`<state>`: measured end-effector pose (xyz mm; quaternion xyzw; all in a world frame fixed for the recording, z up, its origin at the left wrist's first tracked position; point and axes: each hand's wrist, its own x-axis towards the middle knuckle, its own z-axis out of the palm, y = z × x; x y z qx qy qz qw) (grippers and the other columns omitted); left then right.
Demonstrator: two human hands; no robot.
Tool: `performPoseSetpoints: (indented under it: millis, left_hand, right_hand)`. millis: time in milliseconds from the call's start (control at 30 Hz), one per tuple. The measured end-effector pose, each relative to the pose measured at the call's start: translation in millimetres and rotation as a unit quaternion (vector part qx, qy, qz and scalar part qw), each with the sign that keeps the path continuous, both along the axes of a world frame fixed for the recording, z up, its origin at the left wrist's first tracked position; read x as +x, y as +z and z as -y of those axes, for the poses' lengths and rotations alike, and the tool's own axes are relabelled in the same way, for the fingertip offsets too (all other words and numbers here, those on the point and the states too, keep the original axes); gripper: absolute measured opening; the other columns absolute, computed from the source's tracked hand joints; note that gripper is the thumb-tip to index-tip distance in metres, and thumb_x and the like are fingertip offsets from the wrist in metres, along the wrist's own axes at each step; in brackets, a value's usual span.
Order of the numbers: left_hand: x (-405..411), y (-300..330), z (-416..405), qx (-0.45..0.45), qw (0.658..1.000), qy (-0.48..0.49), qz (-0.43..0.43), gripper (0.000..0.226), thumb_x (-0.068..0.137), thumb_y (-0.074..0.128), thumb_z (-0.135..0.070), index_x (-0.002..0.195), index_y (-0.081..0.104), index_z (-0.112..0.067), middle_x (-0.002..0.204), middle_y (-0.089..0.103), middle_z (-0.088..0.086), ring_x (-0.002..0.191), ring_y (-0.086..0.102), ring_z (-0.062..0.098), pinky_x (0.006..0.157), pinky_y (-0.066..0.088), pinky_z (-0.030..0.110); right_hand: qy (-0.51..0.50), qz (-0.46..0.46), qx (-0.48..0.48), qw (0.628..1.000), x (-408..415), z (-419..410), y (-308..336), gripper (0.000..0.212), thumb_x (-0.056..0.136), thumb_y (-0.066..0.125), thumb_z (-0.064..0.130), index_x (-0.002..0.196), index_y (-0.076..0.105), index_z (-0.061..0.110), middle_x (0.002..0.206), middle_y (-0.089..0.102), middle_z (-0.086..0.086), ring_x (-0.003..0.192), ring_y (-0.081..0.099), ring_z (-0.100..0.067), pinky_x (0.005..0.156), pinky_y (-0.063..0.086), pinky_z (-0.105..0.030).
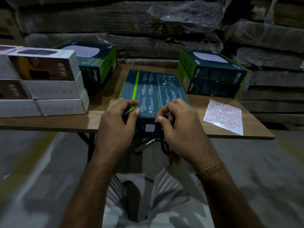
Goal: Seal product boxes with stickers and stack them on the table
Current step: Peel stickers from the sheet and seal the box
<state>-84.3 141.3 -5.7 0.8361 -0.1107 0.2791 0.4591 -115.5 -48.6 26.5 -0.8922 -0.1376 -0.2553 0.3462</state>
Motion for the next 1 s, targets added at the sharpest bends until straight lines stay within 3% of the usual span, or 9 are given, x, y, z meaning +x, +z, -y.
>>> performPoseSetpoints:
  millis: [100, 200, 400, 667, 867, 1000]
  left_hand:
    - [4, -10, -4, -0.003, 1.000, -0.019, 0.007, 0.023, 0.103, 0.067, -0.032, 0.123, 0.076, -0.027, 0.130, 0.070, -0.012, 0.138, 0.053, 0.007, 0.114, 0.044, 0.031]
    - [6, -13, -3, 0.006, 1.000, -0.019, 0.008, 0.035, 0.101, 0.062, -0.040, 0.130, 0.077, -0.027, 0.138, 0.069, -0.013, 0.145, 0.046, 0.010, 0.121, 0.039, 0.037]
    - [3, -17, -1, 0.026, 0.999, -0.010, 0.016, 0.052, 0.091, 0.071, -0.051, 0.135, 0.074, -0.024, 0.141, 0.066, -0.016, 0.146, 0.044, 0.012, 0.121, 0.039, 0.034]
    - [3, -18, 0, 0.026, 0.999, -0.006, 0.030, 0.044, 0.093, 0.066, -0.039, 0.133, 0.076, -0.023, 0.138, 0.069, -0.012, 0.144, 0.046, 0.016, 0.118, 0.043, 0.046]
    - [4, -19, -1, 0.026, 0.999, -0.009, 0.029, 0.044, 0.094, 0.065, -0.041, 0.133, 0.076, -0.024, 0.139, 0.068, -0.013, 0.145, 0.045, 0.016, 0.115, 0.045, 0.052]
    - [5, -20, -2, 0.025, 0.999, -0.011, 0.028, 0.044, 0.095, 0.064, -0.042, 0.133, 0.076, -0.025, 0.139, 0.067, -0.015, 0.145, 0.045, 0.015, 0.114, 0.045, 0.052]
  right_hand:
    - [-0.019, -0.003, -0.024, 1.000, 1, -8, 0, 0.011, 0.096, 0.073, 0.020, 0.088, 0.067, 0.023, 0.095, 0.056, 0.010, 0.087, 0.053, -0.004, 0.075, 0.041, -0.018]
    - [-0.036, 0.004, -0.046, 0.998, 4, -11, -1, 0.008, 0.097, 0.072, 0.019, 0.090, 0.067, 0.021, 0.098, 0.057, 0.008, 0.090, 0.054, -0.007, 0.079, 0.044, -0.022]
    - [-0.040, 0.024, -0.047, 0.998, 8, -12, -5, 0.009, 0.094, 0.073, 0.016, 0.089, 0.066, 0.019, 0.094, 0.056, 0.006, 0.086, 0.052, -0.007, 0.076, 0.040, -0.020]
    - [-0.035, 0.039, -0.066, 0.996, 9, -13, -6, 0.015, 0.092, 0.077, 0.017, 0.087, 0.064, 0.021, 0.091, 0.053, 0.010, 0.083, 0.050, -0.006, 0.072, 0.036, -0.017]
    - [-0.023, 0.032, -0.097, 0.995, 9, -9, -1, 0.013, 0.091, 0.080, 0.020, 0.088, 0.068, 0.024, 0.093, 0.057, 0.012, 0.084, 0.054, -0.007, 0.074, 0.048, -0.028]
    - [-0.007, 0.014, -0.112, 0.994, 11, -4, 6, 0.012, 0.089, 0.083, 0.020, 0.087, 0.072, 0.024, 0.092, 0.059, 0.012, 0.084, 0.054, -0.005, 0.074, 0.046, -0.025]
